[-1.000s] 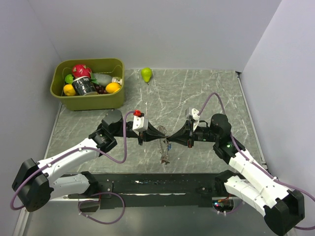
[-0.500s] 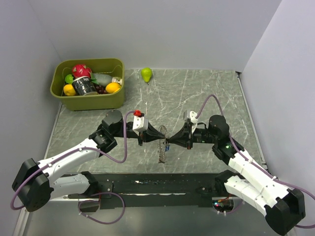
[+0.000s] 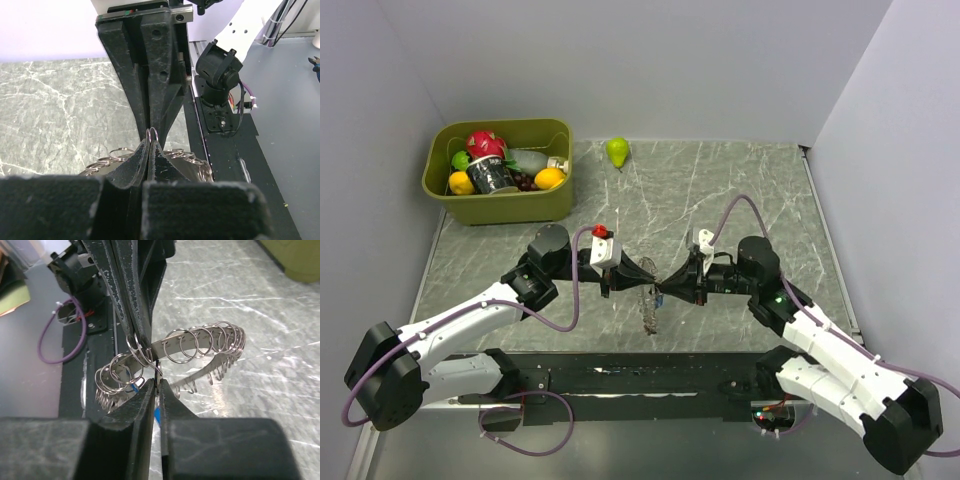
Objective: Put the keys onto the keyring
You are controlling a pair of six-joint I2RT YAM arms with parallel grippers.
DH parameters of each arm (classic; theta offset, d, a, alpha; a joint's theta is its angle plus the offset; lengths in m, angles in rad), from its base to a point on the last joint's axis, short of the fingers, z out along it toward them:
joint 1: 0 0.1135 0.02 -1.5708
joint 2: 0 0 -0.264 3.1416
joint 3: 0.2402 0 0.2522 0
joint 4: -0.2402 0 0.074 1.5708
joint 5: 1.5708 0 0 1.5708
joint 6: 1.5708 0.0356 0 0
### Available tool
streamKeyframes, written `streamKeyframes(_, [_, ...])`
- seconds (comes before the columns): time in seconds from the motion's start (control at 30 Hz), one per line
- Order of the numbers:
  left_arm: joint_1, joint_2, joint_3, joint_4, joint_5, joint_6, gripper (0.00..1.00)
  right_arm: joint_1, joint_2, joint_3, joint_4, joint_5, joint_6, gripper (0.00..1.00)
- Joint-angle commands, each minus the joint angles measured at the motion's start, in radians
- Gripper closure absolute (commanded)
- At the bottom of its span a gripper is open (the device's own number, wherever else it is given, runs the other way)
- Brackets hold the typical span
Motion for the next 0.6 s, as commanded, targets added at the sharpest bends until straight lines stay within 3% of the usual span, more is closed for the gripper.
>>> streamKeyframes(0.0, [-0.005,-0.035,0.018,0.089,0.017,0.007,0.99,0.007,-0.050,0.015,-0.028,0.087,-0.017,0.75])
streamKeyframes(0.17, [-0.003,-0.035,0.015,0.080,0.018,0.013,0.99,0.009,-0.085,0.010,-0.029,0.142,-0.009,0.52])
streamKeyframes(0.57, [-0.005,-0.027,0.020,0.031,-0.017,0.045,0.99,0.010,-0.145,0.001,-0.002,0.222,0.000,0.27])
